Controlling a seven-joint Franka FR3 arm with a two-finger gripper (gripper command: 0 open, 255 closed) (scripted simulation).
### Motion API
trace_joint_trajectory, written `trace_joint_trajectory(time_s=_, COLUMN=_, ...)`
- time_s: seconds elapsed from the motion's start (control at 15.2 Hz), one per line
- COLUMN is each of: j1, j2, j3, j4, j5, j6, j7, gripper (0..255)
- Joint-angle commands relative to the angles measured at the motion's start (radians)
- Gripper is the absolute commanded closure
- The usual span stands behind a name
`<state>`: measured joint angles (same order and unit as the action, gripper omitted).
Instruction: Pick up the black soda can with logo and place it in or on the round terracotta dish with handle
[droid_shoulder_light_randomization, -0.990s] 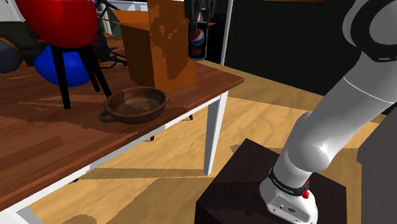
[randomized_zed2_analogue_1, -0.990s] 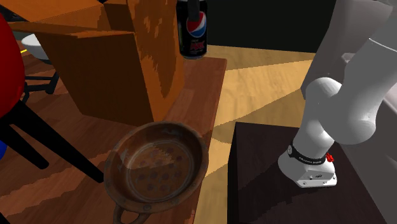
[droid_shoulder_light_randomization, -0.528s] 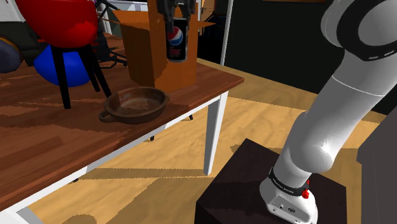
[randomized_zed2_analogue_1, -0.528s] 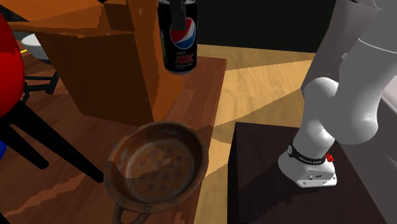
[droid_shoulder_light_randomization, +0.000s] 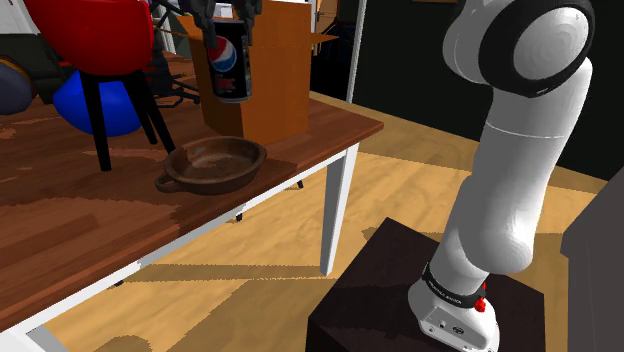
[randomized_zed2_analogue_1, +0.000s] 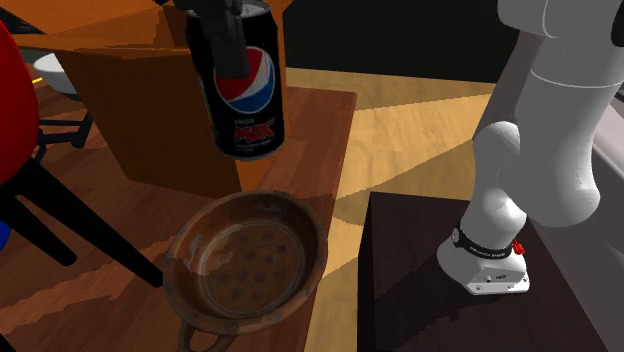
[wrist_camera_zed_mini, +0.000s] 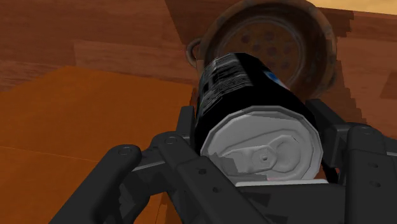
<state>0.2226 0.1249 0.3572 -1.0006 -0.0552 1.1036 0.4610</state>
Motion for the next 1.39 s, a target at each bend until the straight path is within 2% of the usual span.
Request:
trace_joint_trajectory(time_s=0.0, j1=0.058, j2=0.093, j3=0.031, j4=0.134, j5=-0.043, j6=-0.046, j7=0.064, gripper=255)
trace_joint_trajectory(time_s=0.13, j1=0.142, j2=0.216, j3=0.048, j4=0.326, j5=-0.106, j6=-0.122, j7=0.111, gripper=255)
trace_joint_trajectory(time_s=0.26, j1=0.099, j2=0.137, j3=0.043, j4=0.167, j5=-0.063, j6=-0.039, j7=0.104, gripper=255)
trace_joint_trajectory(time_s=0.53, j1=0.055, j2=0.046, j3=0.037, j4=-0.028, j5=-0.019, j6=0.071, j7=0.089, gripper=255)
trace_joint_trajectory(time_s=0.86, j1=0.03, j2=-0.027, j3=0.027, j4=-0.201, j5=0.013, j6=0.175, j7=0.074, gripper=255)
trace_joint_trajectory(time_s=1.32, j1=0.014, j2=-0.096, j3=0.016, j4=-0.387, j5=0.04, j6=0.298, j7=0.057, gripper=255)
